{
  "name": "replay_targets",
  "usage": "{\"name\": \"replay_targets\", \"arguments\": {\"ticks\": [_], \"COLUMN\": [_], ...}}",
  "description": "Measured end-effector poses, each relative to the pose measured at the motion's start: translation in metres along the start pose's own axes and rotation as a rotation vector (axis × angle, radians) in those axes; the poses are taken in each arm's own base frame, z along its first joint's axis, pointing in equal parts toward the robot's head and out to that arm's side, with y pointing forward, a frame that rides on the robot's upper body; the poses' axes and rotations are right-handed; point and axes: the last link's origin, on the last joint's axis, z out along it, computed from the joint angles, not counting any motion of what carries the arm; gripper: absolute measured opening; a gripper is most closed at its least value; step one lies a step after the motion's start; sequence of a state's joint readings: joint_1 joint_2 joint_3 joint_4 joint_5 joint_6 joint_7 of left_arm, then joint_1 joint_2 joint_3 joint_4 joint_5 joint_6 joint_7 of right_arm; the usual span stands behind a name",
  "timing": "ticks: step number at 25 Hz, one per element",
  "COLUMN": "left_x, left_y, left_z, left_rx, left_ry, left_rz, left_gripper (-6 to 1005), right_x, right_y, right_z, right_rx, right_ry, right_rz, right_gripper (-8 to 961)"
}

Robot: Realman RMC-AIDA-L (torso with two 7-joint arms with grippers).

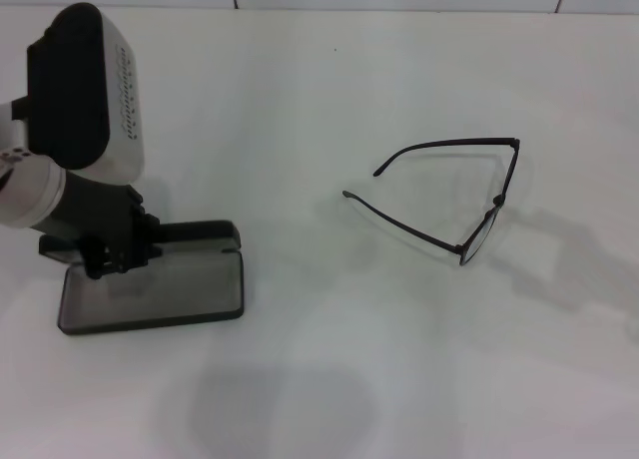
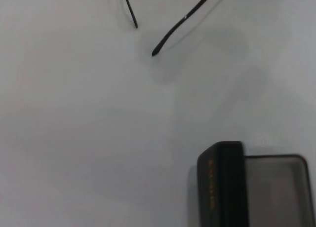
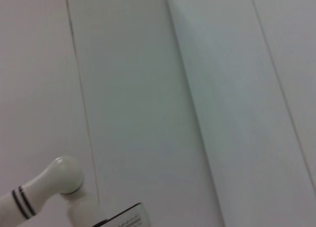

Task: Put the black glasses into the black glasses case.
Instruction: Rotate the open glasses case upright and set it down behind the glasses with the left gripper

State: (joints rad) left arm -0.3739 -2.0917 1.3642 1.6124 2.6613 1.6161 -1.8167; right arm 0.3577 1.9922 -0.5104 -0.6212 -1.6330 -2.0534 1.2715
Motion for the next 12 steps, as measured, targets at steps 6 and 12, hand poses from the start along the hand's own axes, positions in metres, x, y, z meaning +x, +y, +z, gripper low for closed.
{"name": "replay_targets", "arguments": {"ticks": [6,12], "left_x": [0.020,0.048], "left_y": [0.005,0.012], "left_z": [-0.008,-0.004], "left_rx": [0.088,0.159], "left_ry": [0.031,0.058], "left_rz": [0.047,0.151], "left_gripper": [222,204], "right_x": [-0.003,-0.007], "right_y": [0.003,0.013], "right_z": [-0.020,-0.042], "right_rx": [0.072,0.115], "right_ry": [-0.080,-0.122], "right_rz": [-0.011,-0.032], "right_gripper": [691,691]}}
